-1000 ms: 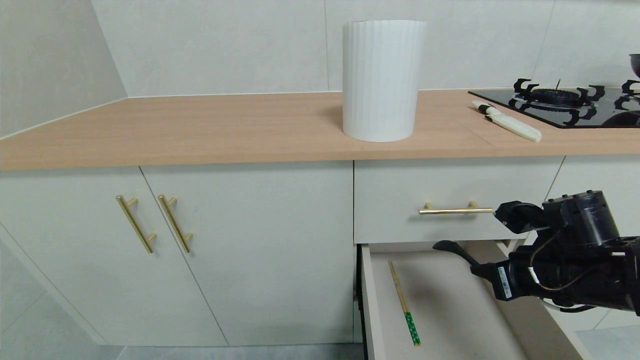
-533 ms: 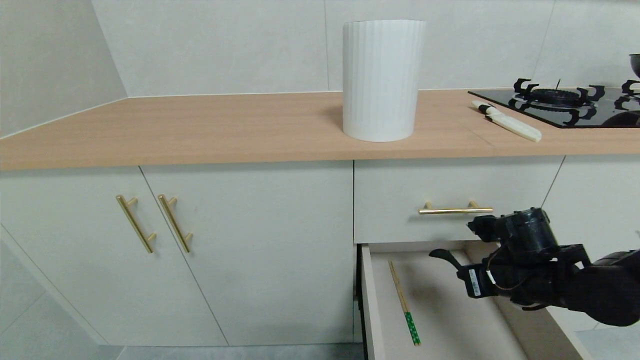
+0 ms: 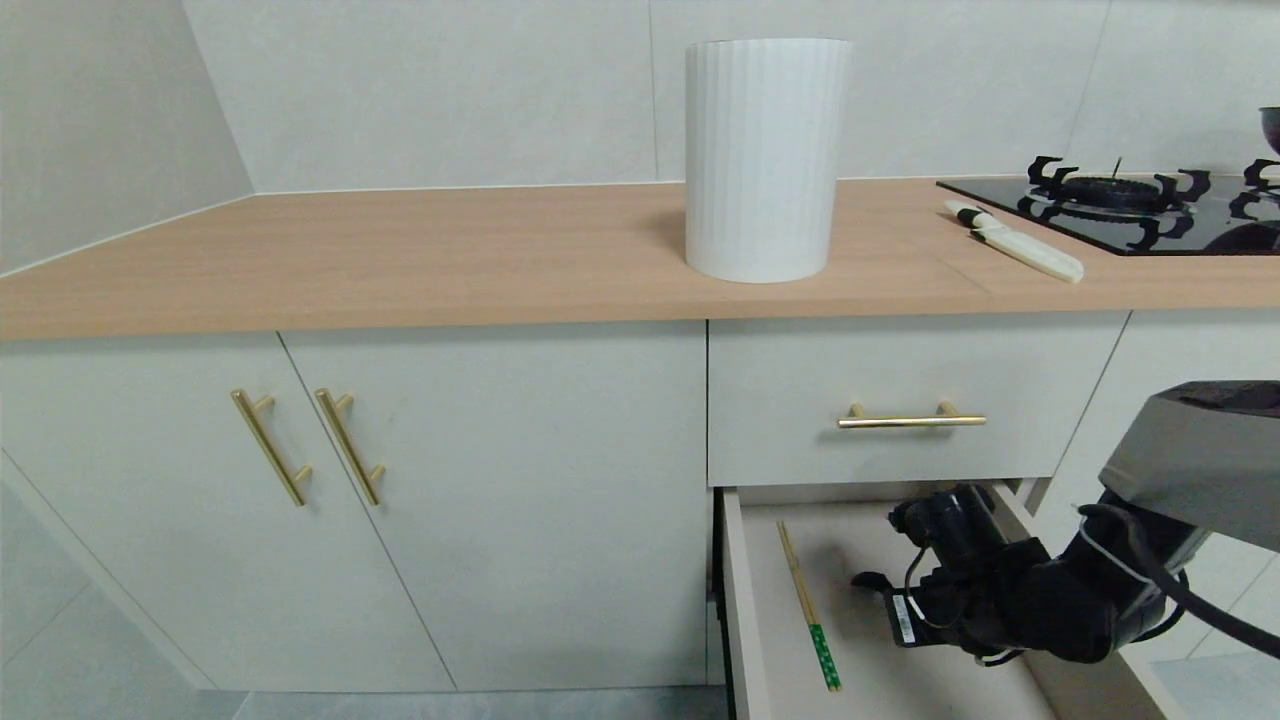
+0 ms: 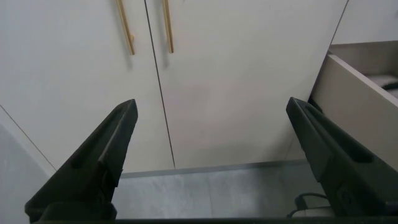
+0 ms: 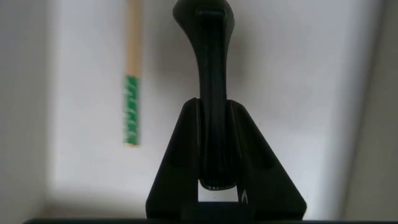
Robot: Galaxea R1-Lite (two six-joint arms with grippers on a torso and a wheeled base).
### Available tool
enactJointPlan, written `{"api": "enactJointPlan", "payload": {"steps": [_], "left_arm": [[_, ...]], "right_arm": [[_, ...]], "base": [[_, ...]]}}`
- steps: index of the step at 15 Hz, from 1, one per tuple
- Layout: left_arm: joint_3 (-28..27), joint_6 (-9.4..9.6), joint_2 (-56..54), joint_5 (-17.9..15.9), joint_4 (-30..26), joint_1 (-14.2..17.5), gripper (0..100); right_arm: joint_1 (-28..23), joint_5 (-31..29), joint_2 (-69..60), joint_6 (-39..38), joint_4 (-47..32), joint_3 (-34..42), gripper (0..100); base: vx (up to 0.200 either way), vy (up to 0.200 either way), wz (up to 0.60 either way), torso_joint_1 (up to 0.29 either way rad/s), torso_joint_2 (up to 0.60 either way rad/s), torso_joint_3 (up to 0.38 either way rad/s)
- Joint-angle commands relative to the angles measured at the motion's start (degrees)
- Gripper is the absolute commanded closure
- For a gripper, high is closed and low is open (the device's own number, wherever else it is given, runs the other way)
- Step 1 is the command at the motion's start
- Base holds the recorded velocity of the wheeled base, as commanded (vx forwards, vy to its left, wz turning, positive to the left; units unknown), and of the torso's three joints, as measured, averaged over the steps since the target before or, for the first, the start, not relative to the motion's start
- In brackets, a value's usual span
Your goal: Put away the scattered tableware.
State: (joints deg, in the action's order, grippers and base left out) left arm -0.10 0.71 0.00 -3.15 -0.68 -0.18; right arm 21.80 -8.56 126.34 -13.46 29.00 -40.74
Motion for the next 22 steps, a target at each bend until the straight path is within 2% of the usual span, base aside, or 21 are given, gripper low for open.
{"api": "enactJointPlan", "payload": {"steps": [1, 13, 14, 20, 22], "left_arm": [[0.0, 0.0, 0.0, 0.0, 0.0, 0.0, 0], [0.0, 0.0, 0.0, 0.0, 0.0, 0.0, 0], [0.0, 0.0, 0.0, 0.0, 0.0, 0.0, 0], [0.0, 0.0, 0.0, 0.1, 0.1, 0.0, 0], [0.0, 0.0, 0.0, 0.0, 0.1, 0.0, 0]], "right_arm": [[0.7, -1.0, 5.1, 0.1, 0.7, 0.0, 100], [1.1, -3.4, 7.7, 0.0, 0.8, -0.8, 100], [1.1, -3.4, 7.7, 0.0, 0.8, -0.8, 0], [1.1, -3.7, 6.9, 0.1, 0.7, -0.7, 0], [1.8, -4.3, 1.1, -0.1, -0.4, 0.3, 0]], "base": [[0.0, 0.0, 0.0, 0.0, 0.0, 0.0], [0.0, 0.0, 0.0, 0.0, 0.0, 0.0], [0.0, 0.0, 0.0, 0.0, 0.0, 0.0], [0.0, 0.0, 0.0, 0.0, 0.0, 0.0], [0.0, 0.0, 0.0, 0.0, 0.0, 0.0]]}}
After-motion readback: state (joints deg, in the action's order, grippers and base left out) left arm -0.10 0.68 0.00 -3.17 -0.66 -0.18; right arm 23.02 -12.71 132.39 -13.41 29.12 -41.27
